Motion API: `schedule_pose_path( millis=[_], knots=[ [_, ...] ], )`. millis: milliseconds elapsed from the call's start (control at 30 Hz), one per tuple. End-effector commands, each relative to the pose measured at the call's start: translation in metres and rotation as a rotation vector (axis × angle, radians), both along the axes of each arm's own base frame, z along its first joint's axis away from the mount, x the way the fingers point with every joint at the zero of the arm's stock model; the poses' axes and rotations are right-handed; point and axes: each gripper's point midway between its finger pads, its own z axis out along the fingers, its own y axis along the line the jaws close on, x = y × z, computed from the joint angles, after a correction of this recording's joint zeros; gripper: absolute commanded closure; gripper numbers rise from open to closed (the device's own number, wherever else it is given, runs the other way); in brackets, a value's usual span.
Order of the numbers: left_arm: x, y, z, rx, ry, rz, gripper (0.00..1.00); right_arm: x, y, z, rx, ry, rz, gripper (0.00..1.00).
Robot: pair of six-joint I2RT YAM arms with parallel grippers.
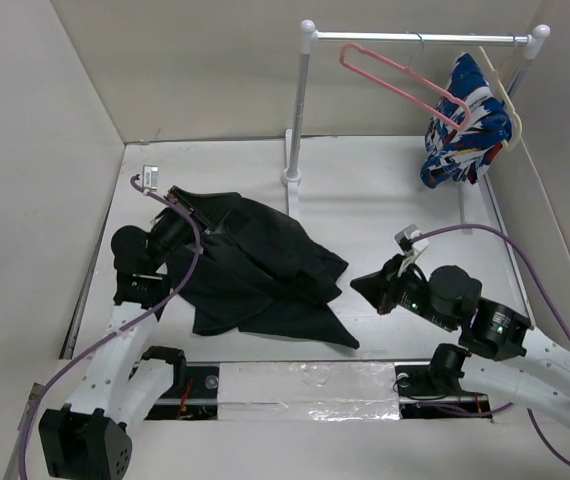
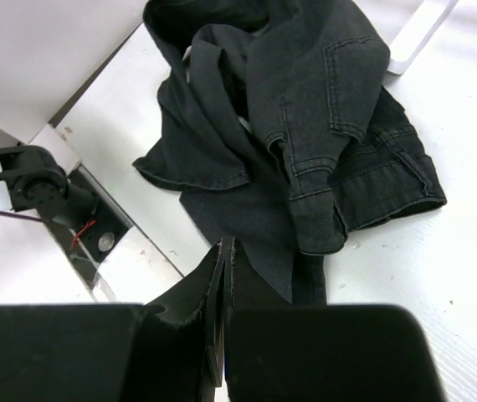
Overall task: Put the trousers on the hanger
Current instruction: Flatten out the trousers at the center of the board.
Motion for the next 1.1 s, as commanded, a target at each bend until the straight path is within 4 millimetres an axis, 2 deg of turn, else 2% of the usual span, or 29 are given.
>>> schedule_pose_path(
  millis=[0,33,100,133,167,200,233,267,300,333,367,400,433,467,533,567,600,633,667,700,733,800,933,1000,1067],
  knots=[
    [0.001,-0.003,0.028,-0.001,-0.117,-0.025,0.88,0.013,-0.006,0.003,0.019,-0.028,-0.077,1.00],
    [0.001,-0.003,0.028,-0.001,-0.117,-0.025,0.88,0.013,-0.006,0.003,0.020,-0.028,-0.077,1.00],
    [0.016,-0.005,0.018,0.028,-0.083,-0.018,0.87,0.015,-0.004,0.008,0.024,-0.041,-0.082,1.00],
    [0.029,-0.011,-0.001,0.054,-0.034,-0.029,0.87,0.019,-0.002,0.006,0.006,-0.038,-0.091,1.00],
    [0.032,-0.021,-0.016,0.081,-0.004,-0.043,0.87,0.022,-0.001,0.005,-0.006,-0.036,-0.101,1.00],
    [0.051,-0.020,-0.021,0.094,0.035,0.074,0.87,0.024,-0.001,0.006,-0.016,-0.033,-0.111,1.00],
    [0.061,-0.032,-0.036,0.144,0.077,0.113,0.86,0.029,-0.001,0.006,-0.027,-0.032,-0.135,1.00],
    [0.045,-0.071,-0.053,0.245,0.087,0.064,0.86,0.033,0.002,-0.001,-0.054,-0.019,-0.146,1.00],
    [0.063,-0.068,-0.035,0.254,0.092,0.214,0.85,0.036,0.004,-0.003,-0.068,-0.014,-0.153,0.95],
    [0.065,-0.078,-0.042,0.284,0.110,0.223,0.85,0.038,0.005,0.001,-0.071,-0.013,-0.162,0.91],
    [0.064,-0.080,-0.031,0.262,0.084,0.241,0.84,0.038,0.006,-0.007,-0.108,0.007,-0.158,0.86],
    [0.060,-0.078,-0.036,0.239,0.086,0.239,0.81,0.039,0.005,-0.008,-0.111,0.020,-0.165,0.71],
    [0.052,-0.071,-0.025,0.203,0.059,0.248,0.78,0.039,0.004,-0.012,-0.120,0.025,-0.163,0.64],
    [0.049,-0.067,-0.041,0.218,0.078,0.263,0.75,0.038,0.004,-0.014,-0.116,0.026,-0.160,0.51],
    [0.037,-0.064,-0.054,0.247,0.090,0.275,0.74,0.034,0.008,-0.020,-0.102,0.020,-0.125,0.40],
    [0.030,-0.067,-0.072,0.295,0.120,0.269,0.74,0.032,0.009,-0.037,-0.119,0.027,-0.110,0.36],
    [0.028,-0.061,-0.097,0.346,0.160,0.333,0.71,0.033,0.012,-0.037,-0.099,0.020,-0.108,0.32],
    [0.005,-0.077,-0.107,0.382,0.159,0.293,0.65,0.033,0.013,-0.043,-0.109,0.029,-0.108,0.31],
    [-0.006,-0.078,-0.128,0.440,0.192,0.303,0.60,0.036,0.011,-0.050,-0.123,0.037,-0.124,0.30],
    [-0.010,-0.068,-0.150,0.488,0.228,0.379,0.49,0.038,0.011,-0.053,-0.128,0.045,-0.131,0.30],
    [-0.029,-0.080,-0.162,0.497,0.255,0.343,0.45,0.039,0.014,-0.058,-0.141,0.051,-0.129,0.30],
    [-0.042,-0.072,-0.197,0.585,0.318,0.369,0.34,0.043,0.019,-0.060,-0.141,0.040,-0.116,0.31],
    [-0.065,-0.075,-0.252,0.671,0.423,0.307,0.33,0.052,0.027,-0.073,-0.194,0.057,-0.118,0.32],
    [-0.077,-0.079,-0.267,0.689,0.454,0.263,0.33,0.058,0.031,-0.082,-0.218,0.070,-0.122,0.34],
    [-0.085,-0.088,-0.267,0.679,0.442,0.218,0.32,0.059,0.037,-0.087,-0.225,0.073,-0.107,0.35]
  ],
)
